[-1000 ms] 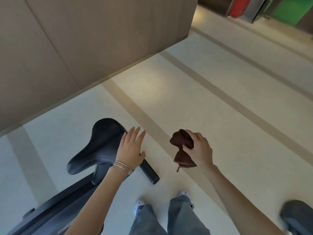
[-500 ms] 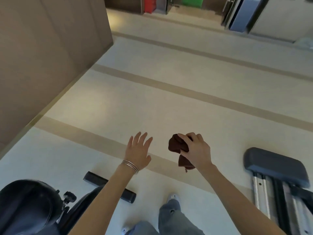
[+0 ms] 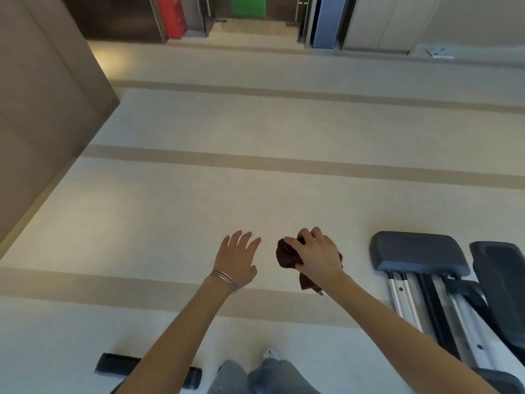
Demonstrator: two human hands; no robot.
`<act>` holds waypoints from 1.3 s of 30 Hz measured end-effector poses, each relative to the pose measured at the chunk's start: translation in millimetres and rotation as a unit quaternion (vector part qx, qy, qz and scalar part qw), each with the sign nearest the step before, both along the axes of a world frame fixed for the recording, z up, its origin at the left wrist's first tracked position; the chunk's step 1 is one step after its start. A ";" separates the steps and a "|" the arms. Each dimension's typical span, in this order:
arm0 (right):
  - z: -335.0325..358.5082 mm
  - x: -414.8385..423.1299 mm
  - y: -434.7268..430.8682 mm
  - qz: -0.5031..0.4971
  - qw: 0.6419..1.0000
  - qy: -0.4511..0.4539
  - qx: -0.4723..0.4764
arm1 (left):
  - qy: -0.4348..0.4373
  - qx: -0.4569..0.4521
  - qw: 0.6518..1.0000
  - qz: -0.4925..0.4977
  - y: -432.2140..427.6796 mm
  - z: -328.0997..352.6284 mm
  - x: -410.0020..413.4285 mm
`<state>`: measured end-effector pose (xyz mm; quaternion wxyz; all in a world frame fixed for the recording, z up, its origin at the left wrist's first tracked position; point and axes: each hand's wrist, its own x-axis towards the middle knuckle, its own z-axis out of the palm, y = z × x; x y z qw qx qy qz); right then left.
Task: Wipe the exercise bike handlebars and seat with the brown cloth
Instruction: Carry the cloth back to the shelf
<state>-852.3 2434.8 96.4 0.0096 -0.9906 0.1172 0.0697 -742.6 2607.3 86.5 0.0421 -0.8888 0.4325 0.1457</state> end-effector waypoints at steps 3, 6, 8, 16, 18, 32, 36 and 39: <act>-4.9 2.7 -18.6 -0.044 0.999 -0.007 0.015 | 0.003 0.008 1.000 -0.027 -20.1 -3.0 10.3; -8.9 9.6 -36.0 -0.088 0.995 -0.012 0.036 | 0.000 0.013 0.999 -0.051 -37.8 -8.6 27.0; -11.4 17.3 -49.3 -0.115 0.993 -0.014 0.039 | 0.000 0.012 0.998 -0.066 -51.3 -12.8 42.4; -2.5 87.8 -113.5 -0.183 0.983 -0.011 0.025 | -0.021 -0.047 0.994 -0.101 -120.4 -13.4 132.1; 3.4 110.5 -128.1 -0.192 0.981 -0.012 0.018 | -0.024 -0.066 0.992 -0.105 -138.5 -7.8 159.4; -15.0 187.5 -201.8 -0.264 0.963 -0.002 0.053 | 0.018 0.000 0.991 -0.132 -227.6 -39.5 249.6; -29.6 203.9 -240.5 -0.261 0.963 0.017 0.064 | 0.035 0.013 0.992 -0.123 -266.9 -50.8 264.1; -33.0 222.8 -282.9 -0.261 0.963 0.013 0.073 | 0.040 0.017 0.992 -0.118 -307.2 -49.6 281.6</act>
